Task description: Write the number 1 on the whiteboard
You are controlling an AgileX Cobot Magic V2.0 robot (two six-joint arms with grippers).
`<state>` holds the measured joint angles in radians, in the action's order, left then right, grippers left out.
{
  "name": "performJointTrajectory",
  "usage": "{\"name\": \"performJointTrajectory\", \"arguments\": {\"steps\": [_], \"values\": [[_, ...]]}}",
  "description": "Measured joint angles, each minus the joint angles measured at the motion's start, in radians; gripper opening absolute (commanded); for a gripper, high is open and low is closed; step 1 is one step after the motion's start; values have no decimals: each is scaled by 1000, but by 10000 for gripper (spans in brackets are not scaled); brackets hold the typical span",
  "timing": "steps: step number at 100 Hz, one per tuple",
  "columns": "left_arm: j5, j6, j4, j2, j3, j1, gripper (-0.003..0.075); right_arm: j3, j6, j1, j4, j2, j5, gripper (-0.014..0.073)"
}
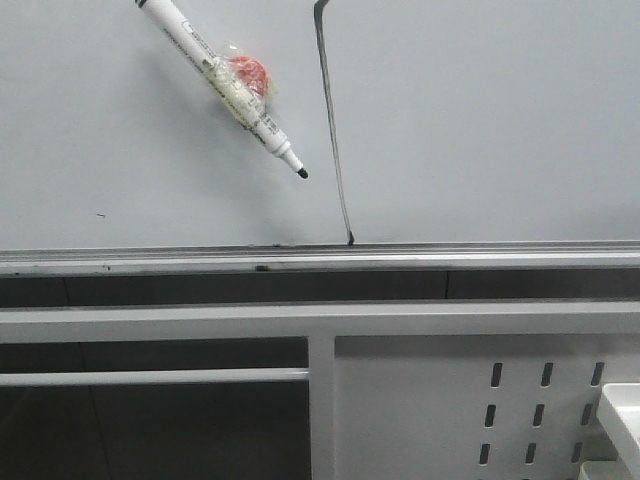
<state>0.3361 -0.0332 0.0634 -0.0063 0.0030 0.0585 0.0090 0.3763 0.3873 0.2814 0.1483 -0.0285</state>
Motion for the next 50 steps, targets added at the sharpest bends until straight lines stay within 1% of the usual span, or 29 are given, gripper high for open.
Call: {"name": "performJointTrajectory", "arguments": {"steps": [11,24,50], "values": [[0,0,0,0,0,0,-20,0,2,-27,2,-57,-129,-50],[0,0,0,0,0,0,-20,0,2,-34,2,-134,-290,-50],[0,0,0,0,0,0,-20,-2,2,-34,4,-154,-311,-50]]}}
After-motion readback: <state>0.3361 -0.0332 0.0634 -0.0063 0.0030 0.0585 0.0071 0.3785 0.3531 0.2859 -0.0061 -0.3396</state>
